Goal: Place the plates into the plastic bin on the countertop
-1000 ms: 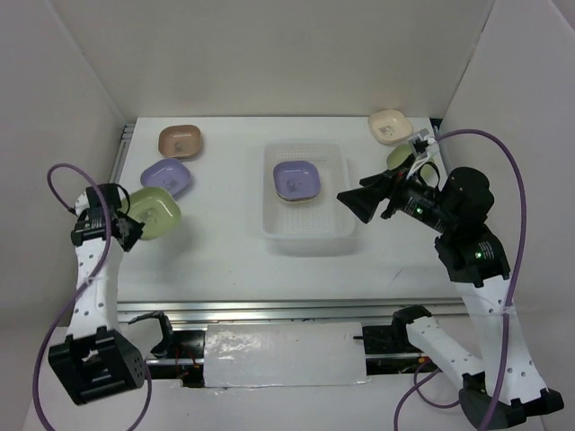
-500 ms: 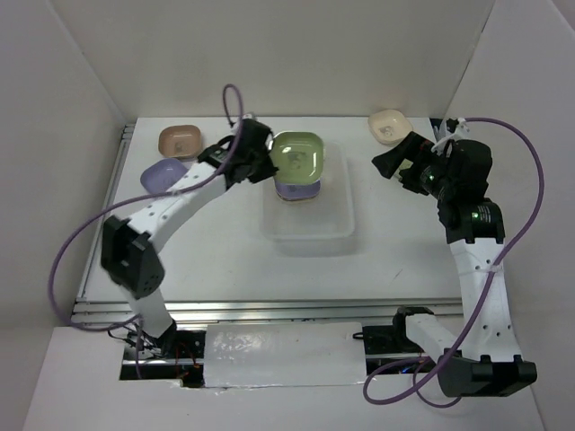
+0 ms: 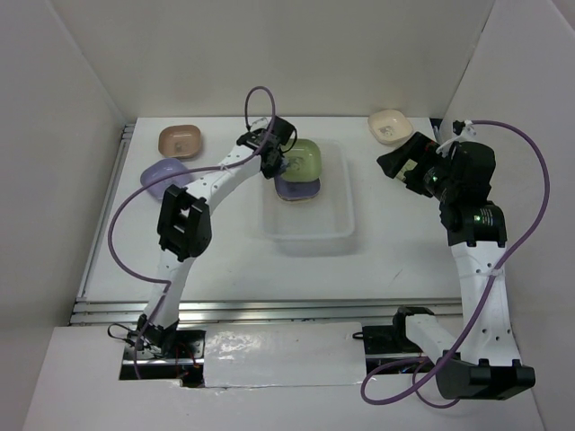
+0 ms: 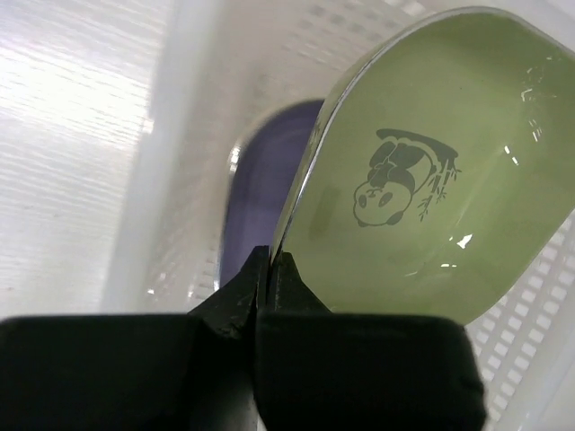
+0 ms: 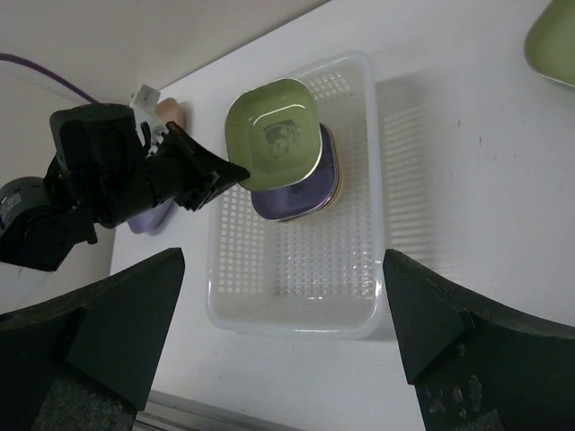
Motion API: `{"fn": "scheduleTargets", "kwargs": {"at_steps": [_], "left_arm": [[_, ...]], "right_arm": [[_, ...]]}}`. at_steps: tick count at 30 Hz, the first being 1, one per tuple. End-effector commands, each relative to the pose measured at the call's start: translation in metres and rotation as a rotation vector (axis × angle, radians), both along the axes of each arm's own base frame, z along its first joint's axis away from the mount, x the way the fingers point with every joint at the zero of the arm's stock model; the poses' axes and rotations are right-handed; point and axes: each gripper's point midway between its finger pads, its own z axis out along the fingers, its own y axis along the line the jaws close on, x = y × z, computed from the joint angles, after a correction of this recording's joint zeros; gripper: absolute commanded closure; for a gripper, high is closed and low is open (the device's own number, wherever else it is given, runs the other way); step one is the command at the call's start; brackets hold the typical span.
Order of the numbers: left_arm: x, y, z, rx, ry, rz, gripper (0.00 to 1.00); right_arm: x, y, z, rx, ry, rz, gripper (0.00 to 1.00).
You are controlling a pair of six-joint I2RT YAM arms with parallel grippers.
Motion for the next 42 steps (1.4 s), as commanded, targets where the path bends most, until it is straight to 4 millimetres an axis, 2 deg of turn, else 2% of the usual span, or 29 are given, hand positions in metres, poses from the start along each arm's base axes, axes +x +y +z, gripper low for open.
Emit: {"fn": "scheduleTargets", "kwargs": {"at_steps": [1,2,3,4,5,7,8,9,10,11,13,15,16,17,19,20,21,22,23,24,25,29,30,32,33,34,36,40,42], "left_arm": [[0.0,0.017,0.028,-0.007,-0.038,0.089,1.0],[-0.001,0.019,0.03,-0.012,-0.041,0.096,0.95],[-0.004,0.018,0.033,-0.018,-0.048,0.087,0.78],[-0.008,0.018,0.043,-0.029,-0.071,0.084,0.57],[-0.013,0.014,0.052,-0.033,-0.093,0.079,0.02],[-0.017,0.012,0.078,-0.043,-0.145,0.062,0.01],[-0.026,0.007,0.109,-0.068,-0.203,0.045,0.01],[-0.03,0.009,0.124,-0.063,-0.234,0.036,0.01],[-0.039,0.017,0.157,-0.072,-0.295,0.049,0.01],[-0.044,0.023,0.173,-0.073,-0.322,0.049,0.01],[-0.061,0.052,0.203,-0.069,-0.372,0.094,0.01],[-0.063,0.092,0.209,-0.036,-0.396,0.169,0.01],[-0.074,0.116,0.206,-0.021,-0.388,0.198,0.01],[-0.072,0.146,0.207,-0.01,-0.392,0.245,0.01],[-0.082,0.186,0.183,0.023,-0.347,0.292,0.01],[-0.079,0.221,0.174,0.047,-0.325,0.326,0.01],[-0.074,0.237,0.165,0.047,-0.324,0.328,0.01],[-0.074,0.251,0.143,0.056,-0.276,0.324,0.01],[-0.07,0.285,0.132,0.086,-0.248,0.343,0.01],[-0.06,0.29,0.112,0.061,-0.195,0.309,0.01],[-0.057,0.318,0.102,0.07,-0.162,0.351,0.01],[-0.04,0.354,0.058,0.087,-0.028,0.347,0.01],[-0.038,0.367,0.038,0.087,0.031,0.376,0.01],[-0.038,0.378,0.02,0.091,0.092,0.429,0.01],[-0.036,0.383,0.004,0.097,0.137,0.45,0.01],[-0.038,0.391,-0.002,0.107,0.159,0.471,0.01],[-0.04,0.396,-0.021,0.104,0.199,0.502,0.01],[-0.04,0.399,-0.046,0.087,0.227,0.526,0.16],[-0.046,0.4,-0.068,0.067,0.258,0.531,0.16]], "right_arm": [[-0.001,0.001,0.004,0.007,-0.01,0.003,0.0],[0.0,0.001,0.003,0.008,-0.007,0.006,0.0],[0.0,0.002,0.005,0.007,-0.009,0.011,0.0],[0.0,0.002,0.005,0.006,-0.011,0.012,0.0],[0.0,0.002,0.005,0.01,-0.009,0.012,0.0],[0.001,0.002,0.007,0.009,-0.014,0.012,0.0],[0.002,0.002,0.007,0.011,-0.013,0.013,0.0],[0.002,0.002,0.008,0.011,-0.015,0.013,0.0],[0.003,0.003,0.008,0.012,-0.015,0.016,0.0],[0.003,0.004,0.007,0.014,-0.01,0.022,0.0],[0.005,0.005,0.007,0.016,-0.01,0.024,0.0],[0.006,0.007,0.007,0.024,-0.015,0.035,0.0],[0.006,0.008,0.008,0.026,-0.018,0.04,0.0],[0.006,0.011,0.009,0.028,-0.028,0.057,0.0],[0.006,0.014,0.003,0.025,-0.022,0.084,0.0],[0.006,0.017,0.003,0.025,-0.033,0.105,0.0],[0.002,0.026,0.0,0.027,-0.037,0.168,0.0],[0.0,0.032,0.0,0.027,-0.048,0.205,0.0],[-0.001,0.036,0.002,0.028,-0.069,0.236,0.0],[-0.004,0.044,-0.002,0.033,-0.066,0.283,0.0],[-0.006,0.047,-0.002,0.031,-0.073,0.303,0.0],[-0.01,0.056,-0.003,0.017,-0.079,0.355,0.0],[-0.011,0.057,-0.001,0.009,-0.086,0.362,0.0],[-0.012,0.057,0.0,0.006,-0.09,0.363,0.0],[-0.012,0.057,0.0,0.005,-0.092,0.36,0.0],[-0.016,0.064,0.0,0.005,-0.093,0.386,0.0],[-0.017,0.064,0.002,0.0,-0.099,0.386,0.0],[-0.018,0.067,0.003,-0.006,-0.104,0.395,0.0],[-0.019,0.067,0.005,-0.006,-0.107,0.396,0.0]]}}
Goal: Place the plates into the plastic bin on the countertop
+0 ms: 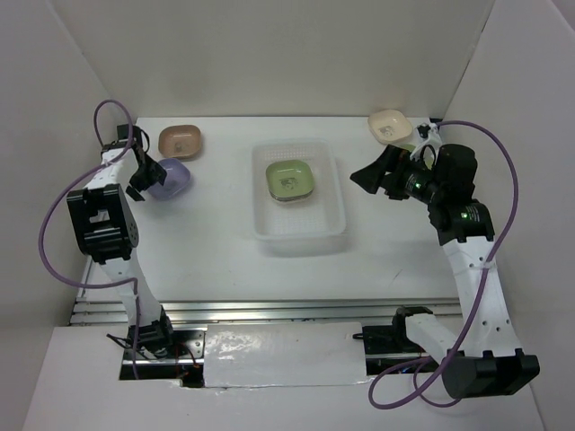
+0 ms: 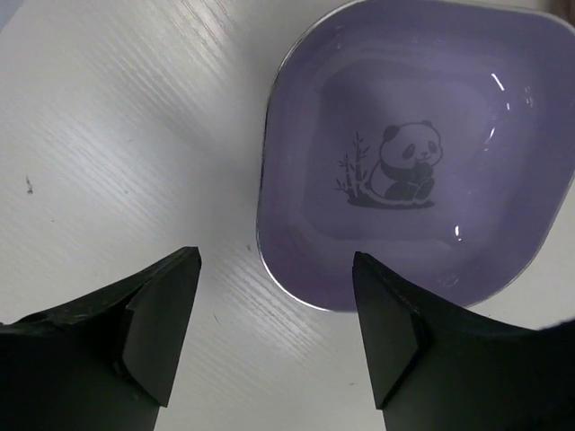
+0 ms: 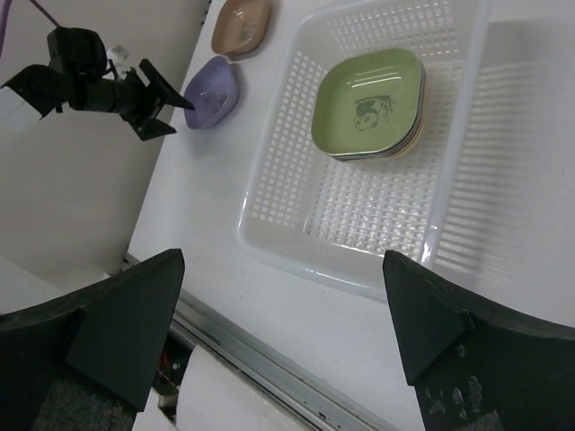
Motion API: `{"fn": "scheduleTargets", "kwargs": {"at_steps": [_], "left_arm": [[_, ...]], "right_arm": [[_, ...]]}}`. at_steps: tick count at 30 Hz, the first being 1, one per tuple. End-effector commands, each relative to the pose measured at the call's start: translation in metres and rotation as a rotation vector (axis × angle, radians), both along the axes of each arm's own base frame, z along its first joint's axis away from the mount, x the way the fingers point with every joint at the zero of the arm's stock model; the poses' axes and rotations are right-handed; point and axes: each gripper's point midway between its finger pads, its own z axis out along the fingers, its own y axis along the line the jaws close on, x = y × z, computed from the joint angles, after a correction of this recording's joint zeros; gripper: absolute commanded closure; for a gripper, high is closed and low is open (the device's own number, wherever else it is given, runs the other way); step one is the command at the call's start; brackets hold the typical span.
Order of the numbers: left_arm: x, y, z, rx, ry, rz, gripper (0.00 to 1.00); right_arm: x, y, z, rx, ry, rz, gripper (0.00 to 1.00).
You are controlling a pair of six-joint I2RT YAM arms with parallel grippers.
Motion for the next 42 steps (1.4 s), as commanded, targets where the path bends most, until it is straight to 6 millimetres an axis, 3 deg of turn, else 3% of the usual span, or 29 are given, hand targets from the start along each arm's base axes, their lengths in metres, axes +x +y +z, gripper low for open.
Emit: {"fn": "scheduleTargets", "kwargs": {"at_steps": [1,4,8,9,10,11,12,13,14,15,16,19,20,22,23,24,25,26,27,28,30,31,33,34,40,42], "left_arm": [[-0.002,0.0,-0.026,-0.056,0.01,0.039,0.19],[-0.008,-0.001,-0.049,-0.087,0.027,0.055,0.34],[-0.02,0.0,-0.067,-0.114,0.058,0.08,0.44],[-0.026,0.002,-0.068,-0.121,0.065,0.101,0.76],[-0.031,0.004,-0.056,-0.113,0.052,0.119,0.93],[-0.039,0.007,-0.048,-0.086,0.056,0.139,1.0],[-0.044,0.005,-0.035,-0.072,0.039,0.154,1.0],[-0.055,0.004,0.001,-0.037,-0.018,0.175,1.0],[-0.068,0.006,0.018,0.046,-0.024,0.21,1.0],[-0.085,-0.002,0.054,0.071,-0.11,0.239,1.0],[-0.09,-0.005,0.074,0.093,-0.172,0.242,1.0],[-0.075,-0.053,0.133,0.099,-0.386,0.079,1.0],[-0.067,-0.094,0.144,0.076,-0.411,-0.029,1.0],[-0.052,-0.137,0.165,0.049,-0.427,-0.142,1.0],[-0.049,-0.182,0.172,0.026,-0.449,-0.248,1.0],[-0.044,-0.206,0.177,0.012,-0.471,-0.294,1.0],[-0.038,-0.246,0.182,-0.019,-0.49,-0.363,1.0],[-0.034,-0.264,0.184,-0.035,-0.503,-0.391,1.0],[-0.026,-0.28,0.199,-0.058,-0.538,-0.404,1.0],[-0.017,-0.295,0.179,-0.05,-0.492,-0.424,1.0],[-0.01,-0.324,0.174,-0.047,-0.477,-0.485,1.0],[0.004,-0.34,0.165,-0.053,-0.462,-0.509,1.0],[0.017,-0.354,0.168,-0.058,-0.462,-0.52,1.0],[0.023,-0.358,0.148,-0.052,-0.418,-0.522,1.0],[0.043,-0.368,0.122,-0.125,-0.394,-0.491,1.0],[0.042,-0.367,0.117,-0.135,-0.376,-0.487,0.82]], "right_arm": [[-0.003,0.004,0.024,-0.011,-0.107,0.03,0.0],[-0.005,0.004,0.027,-0.016,-0.12,0.029,0.0],[-0.007,0.004,0.031,-0.023,-0.131,0.023,0.0],[-0.008,0.004,0.031,-0.024,-0.133,0.02,0.0],[-0.008,0.003,0.031,-0.023,-0.131,0.015,0.0],[-0.008,0.004,0.032,-0.022,-0.133,0.014,0.0],[-0.008,0.004,0.034,-0.023,-0.139,0.013,0.0],[-0.008,0.004,0.033,-0.021,-0.135,0.014,0.0],[-0.008,0.004,0.034,-0.021,-0.138,0.012,0.0],[-0.007,0.003,0.036,-0.022,-0.138,0.003,0.0],[-0.005,0.002,0.035,-0.024,-0.133,-0.003,0.0],[-0.001,-0.001,0.034,-0.03,-0.12,-0.032,0.0],[0.002,-0.002,0.033,-0.029,-0.113,-0.04,0.0],[0.006,-0.005,0.033,-0.025,-0.101,-0.07,0.0],[0.009,-0.006,0.03,-0.024,-0.087,-0.081,0.0],[0.011,-0.009,0.03,-0.017,-0.071,-0.103,0.0],[0.017,-0.015,0.024,-0.023,-0.051,-0.143,0.0],[0.02,-0.019,0.022,-0.025,-0.042,-0.167,0.0],[0.022,-0.022,0.021,-0.014,-0.027,-0.193,0.0],[0.025,-0.029,0.017,-0.012,-0.011,-0.229,0.0],[0.03,-0.038,0.011,0.005,0.01,-0.283,0.0],[0.031,-0.039,0.008,0.01,0.017,-0.286,0.0],[0.034,-0.045,0.004,0.025,0.029,-0.296,0.0],[0.035,-0.045,0.003,0.026,0.034,-0.297,0.0],[0.038,-0.048,-0.004,0.023,0.054,-0.292,0.0],[0.038,-0.051,-0.006,0.013,0.06,-0.298,0.0]]}}
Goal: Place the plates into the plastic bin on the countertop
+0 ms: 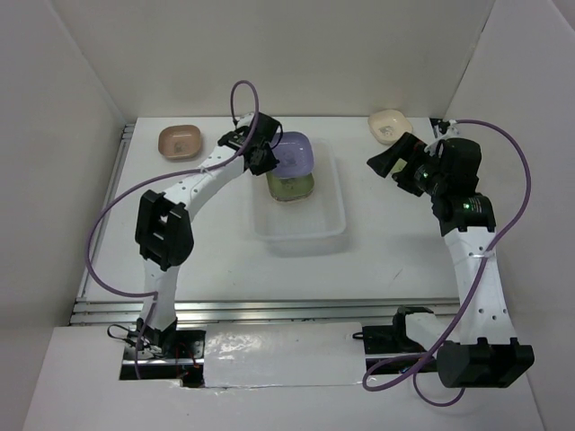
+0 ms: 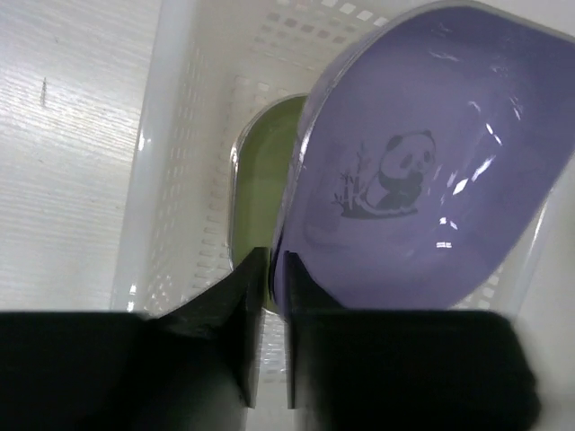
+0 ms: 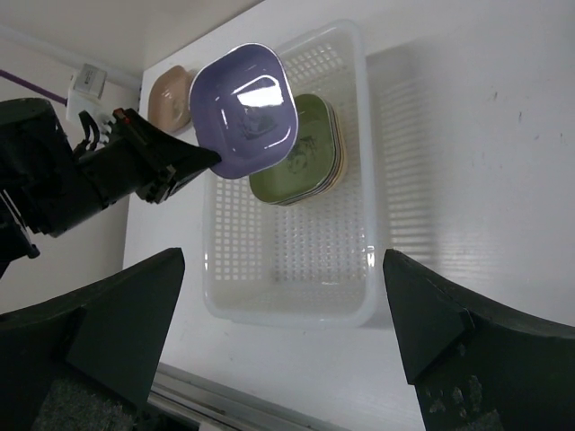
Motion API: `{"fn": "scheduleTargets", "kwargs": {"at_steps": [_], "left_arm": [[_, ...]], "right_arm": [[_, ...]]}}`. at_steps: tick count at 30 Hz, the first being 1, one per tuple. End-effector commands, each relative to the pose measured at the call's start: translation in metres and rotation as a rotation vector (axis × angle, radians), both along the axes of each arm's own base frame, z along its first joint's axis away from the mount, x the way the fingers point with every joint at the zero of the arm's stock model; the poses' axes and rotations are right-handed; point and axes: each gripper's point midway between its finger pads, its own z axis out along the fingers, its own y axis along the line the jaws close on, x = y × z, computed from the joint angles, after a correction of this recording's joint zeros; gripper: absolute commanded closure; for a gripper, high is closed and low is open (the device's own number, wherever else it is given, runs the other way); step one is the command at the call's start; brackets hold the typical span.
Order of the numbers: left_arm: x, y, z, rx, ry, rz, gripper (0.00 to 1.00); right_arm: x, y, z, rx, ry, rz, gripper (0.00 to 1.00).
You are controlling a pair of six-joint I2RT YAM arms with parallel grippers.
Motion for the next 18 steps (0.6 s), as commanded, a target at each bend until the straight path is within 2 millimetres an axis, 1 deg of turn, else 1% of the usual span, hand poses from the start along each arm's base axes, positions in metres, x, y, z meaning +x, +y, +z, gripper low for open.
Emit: {"fn": "scheduleTargets", "kwargs": {"at_steps": [1,2,4,5,6,7,8,9,10,11,12,13,14,15,16,17,18], "left_arm": [[0.01,-0.007,0.031,-0.096,-0.063,0.025,0.72],[0.008,-0.009,0.033,-0.104,-0.072,0.013,0.47],[-0.002,-0.012,0.052,-0.12,-0.122,0.0,0.28],[-0.006,-0.01,0.057,-0.114,-0.138,0.001,0.1],[-0.013,-0.009,0.086,-0.138,-0.194,-0.007,0.03],[-0.017,-0.006,0.1,-0.133,-0.224,-0.015,0.01],[-0.022,0.006,0.129,-0.127,-0.284,-0.007,0.01],[-0.024,0.01,0.144,-0.134,-0.316,0.005,0.01],[-0.026,0.027,0.153,-0.098,-0.328,0.024,0.01],[-0.028,0.046,0.173,-0.076,-0.371,0.069,0.01],[-0.026,0.062,0.176,-0.057,-0.378,0.098,0.01],[-0.017,0.093,0.178,-0.025,-0.385,0.138,0.01],[-0.014,0.111,0.171,-0.009,-0.37,0.158,0.01],[-0.004,0.142,0.164,0.022,-0.358,0.178,0.01],[0.007,0.155,0.163,0.033,-0.38,0.189,0.01],[0.015,0.167,0.142,0.061,-0.349,0.198,0.01],[0.025,0.192,0.133,0.09,-0.339,0.19,0.01]], "right_arm": [[0.004,-0.005,0.002,-0.01,-0.018,-0.007,0.0],[0.004,-0.006,0.003,-0.01,-0.02,-0.008,0.0],[0.005,-0.007,0.004,-0.008,-0.02,-0.01,0.0],[0.005,-0.006,0.005,-0.007,-0.023,-0.006,0.0],[0.006,-0.006,0.004,-0.005,-0.023,-0.003,0.0],[0.007,-0.006,0.004,-0.004,-0.022,0.0,0.0],[0.008,-0.005,0.004,-0.002,-0.02,0.003,0.0],[0.008,-0.005,0.004,-0.002,-0.022,0.003,0.0],[0.009,-0.004,0.003,0.001,-0.019,0.008,0.0],[0.009,-0.004,0.004,0.004,-0.02,0.01,0.0],[0.01,-0.003,0.003,0.006,-0.02,0.014,0.0],[0.01,-0.001,0.001,0.01,-0.017,0.024,0.0],[0.01,-0.001,0.001,0.011,-0.023,0.027,0.0],[0.01,0.0,-0.001,0.014,-0.02,0.036,0.0],[0.011,0.002,-0.003,0.019,-0.024,0.048,0.0],[0.011,0.004,-0.004,0.023,-0.024,0.059,0.0],[0.012,0.006,-0.005,0.028,-0.021,0.068,0.0]]}}
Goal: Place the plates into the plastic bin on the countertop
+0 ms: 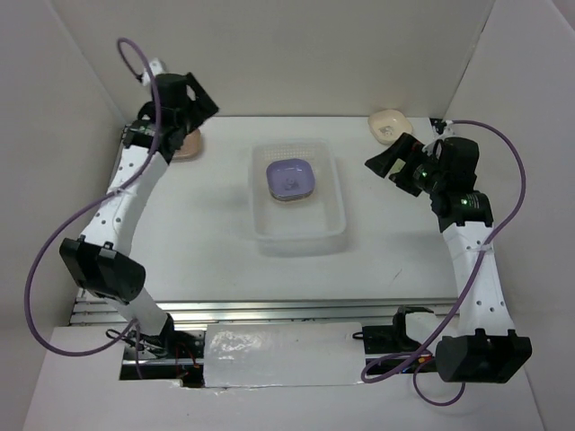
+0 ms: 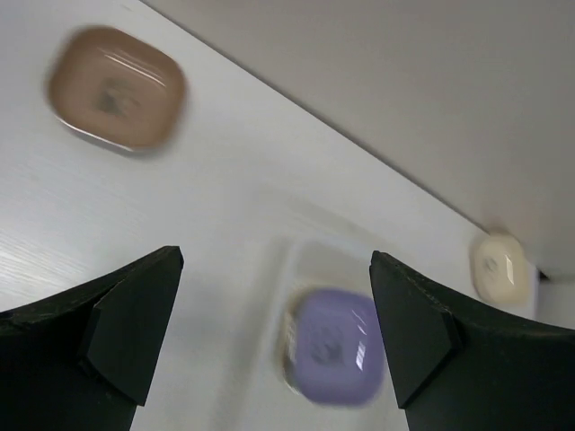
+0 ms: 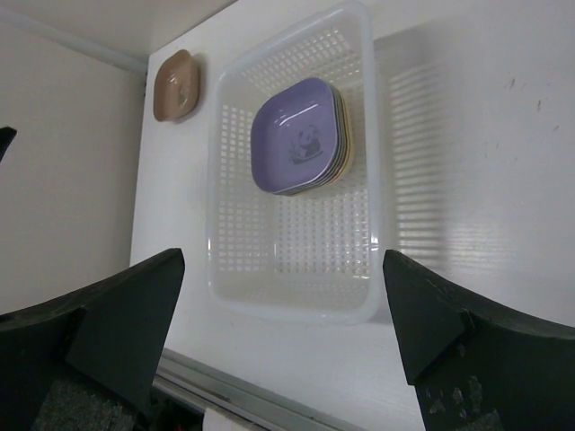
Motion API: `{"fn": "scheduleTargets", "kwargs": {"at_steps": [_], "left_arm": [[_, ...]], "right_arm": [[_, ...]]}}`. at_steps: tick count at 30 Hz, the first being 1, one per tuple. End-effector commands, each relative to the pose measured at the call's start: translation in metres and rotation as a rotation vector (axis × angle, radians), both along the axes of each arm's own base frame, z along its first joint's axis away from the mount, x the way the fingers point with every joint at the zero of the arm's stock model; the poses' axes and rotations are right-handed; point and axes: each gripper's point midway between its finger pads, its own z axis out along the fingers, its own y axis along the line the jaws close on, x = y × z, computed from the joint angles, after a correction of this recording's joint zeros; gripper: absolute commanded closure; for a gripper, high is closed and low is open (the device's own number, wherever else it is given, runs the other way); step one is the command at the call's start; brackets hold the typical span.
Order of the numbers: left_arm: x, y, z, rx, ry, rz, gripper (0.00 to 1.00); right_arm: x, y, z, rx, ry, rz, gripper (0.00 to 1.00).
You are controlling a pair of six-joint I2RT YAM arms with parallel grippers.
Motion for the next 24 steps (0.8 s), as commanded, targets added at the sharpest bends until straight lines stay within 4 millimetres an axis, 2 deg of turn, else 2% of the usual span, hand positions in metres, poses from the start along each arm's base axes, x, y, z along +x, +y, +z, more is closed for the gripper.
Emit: {"fn": "scheduleTargets", "kwargs": {"at_steps": [1,2,3,4,5,6,7,8,10,11,13,14,15,17,18,19,24], "left_arm": [[0.045,0.066,-0.071,0.141,0.111,0.036,0.01],[0.055,0.076,-0.082,0.148,0.132,0.035,0.01],[0.065,0.1,-0.092,0.166,0.148,0.046,0.01],[0.086,0.106,-0.111,0.153,0.163,0.021,0.01],[0.097,0.111,-0.118,0.161,0.16,0.0,0.01],[0.107,0.129,-0.122,0.179,0.147,-0.019,0.01],[0.122,0.135,-0.141,0.194,0.151,-0.038,0.01],[0.13,0.151,-0.145,0.225,0.14,-0.034,0.01],[0.141,0.172,-0.161,0.224,0.162,-0.009,0.01],[0.144,0.191,-0.163,0.209,0.148,0.024,0.01],[0.14,0.212,-0.183,0.162,0.164,0.062,0.01],[0.142,0.217,-0.183,0.153,0.143,0.075,0.01],[0.137,0.219,-0.199,0.142,0.168,0.081,0.01],[0.137,0.222,-0.212,0.133,0.176,0.085,0.01],[0.137,0.224,-0.226,0.131,0.202,0.085,0.01],[0.138,0.222,-0.232,0.132,0.21,0.076,0.01],[0.15,0.226,-0.271,0.12,0.271,0.073,0.01]], "right_arm": [[0.005,0.01,0.003,0.022,-0.045,0.073,0.0],[0.004,0.013,0.001,0.026,-0.044,0.091,0.0],[0.004,0.015,0.001,0.025,-0.047,0.105,0.0],[0.003,0.018,-0.003,0.017,-0.043,0.121,0.0],[0.002,0.019,-0.002,0.011,-0.045,0.128,0.0],[0.001,0.02,-0.002,0.003,-0.048,0.136,0.0],[0.001,0.022,-0.004,-0.002,-0.048,0.143,0.0],[-0.001,0.024,-0.002,-0.004,-0.056,0.155,0.0],[-0.002,0.027,-0.002,-0.012,-0.058,0.169,0.0],[-0.003,0.029,-0.001,-0.013,-0.062,0.178,0.0],[-0.004,0.032,-0.001,-0.021,-0.068,0.193,0.0],[-0.004,0.034,-0.001,-0.026,-0.071,0.198,0.0],[-0.003,0.034,-0.001,-0.028,-0.072,0.198,0.0],[-0.001,0.031,-0.002,-0.039,-0.066,0.185,0.0],[-0.001,0.031,-0.002,-0.041,-0.065,0.182,0.0],[-0.003,0.039,-0.002,-0.042,-0.07,0.208,0.0],[-0.004,0.043,-0.004,-0.052,-0.065,0.213,0.0]]}}
